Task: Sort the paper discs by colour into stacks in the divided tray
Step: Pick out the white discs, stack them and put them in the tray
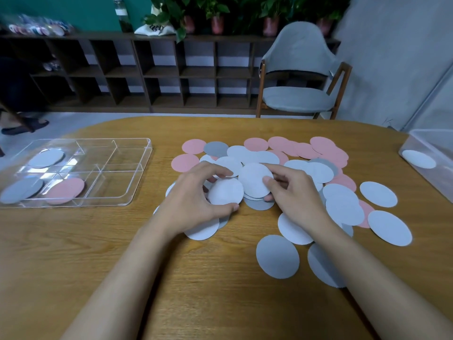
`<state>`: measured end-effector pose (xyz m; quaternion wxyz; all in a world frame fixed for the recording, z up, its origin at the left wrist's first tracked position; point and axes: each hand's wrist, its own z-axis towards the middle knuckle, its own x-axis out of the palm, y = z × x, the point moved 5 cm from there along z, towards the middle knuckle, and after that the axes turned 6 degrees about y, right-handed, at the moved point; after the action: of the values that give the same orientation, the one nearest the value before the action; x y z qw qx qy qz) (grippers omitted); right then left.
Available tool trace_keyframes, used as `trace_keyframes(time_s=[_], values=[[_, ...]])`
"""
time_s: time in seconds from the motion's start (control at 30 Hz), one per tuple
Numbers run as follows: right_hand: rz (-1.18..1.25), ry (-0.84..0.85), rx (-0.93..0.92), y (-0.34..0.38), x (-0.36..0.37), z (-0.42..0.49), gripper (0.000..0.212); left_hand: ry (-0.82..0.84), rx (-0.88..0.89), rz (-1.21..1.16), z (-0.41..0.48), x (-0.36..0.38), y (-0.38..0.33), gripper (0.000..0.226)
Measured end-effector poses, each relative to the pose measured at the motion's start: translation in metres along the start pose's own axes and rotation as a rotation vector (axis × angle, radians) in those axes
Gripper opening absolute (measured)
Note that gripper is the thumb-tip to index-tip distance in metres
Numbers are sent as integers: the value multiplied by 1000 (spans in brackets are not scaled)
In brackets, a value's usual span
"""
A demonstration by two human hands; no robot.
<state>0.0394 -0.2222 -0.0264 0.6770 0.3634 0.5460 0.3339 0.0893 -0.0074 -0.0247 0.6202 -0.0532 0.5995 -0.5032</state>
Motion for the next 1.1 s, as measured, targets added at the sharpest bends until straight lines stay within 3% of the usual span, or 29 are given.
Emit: trace_keyframes(time_s=[0.13, 0.47, 0.77, 0.93, 1.1], values=[[58, 100, 66, -4, 10, -3, 34, -44, 123, 20, 0, 9, -12, 71], [201, 244, 113, -5, 23, -3, 33, -70, 223, 58, 2, 18, -18, 69], [122, 228, -28, 4, 23, -8, 30, -135, 220, 59, 4, 17, -14, 58], [-73, 127, -89, 3, 13, -6, 40, -224, -23, -159, 4, 3, -2, 30], [-233, 173, -134, 2, 17, -9, 47, -157, -141, -297, 2, 7, 4, 12]])
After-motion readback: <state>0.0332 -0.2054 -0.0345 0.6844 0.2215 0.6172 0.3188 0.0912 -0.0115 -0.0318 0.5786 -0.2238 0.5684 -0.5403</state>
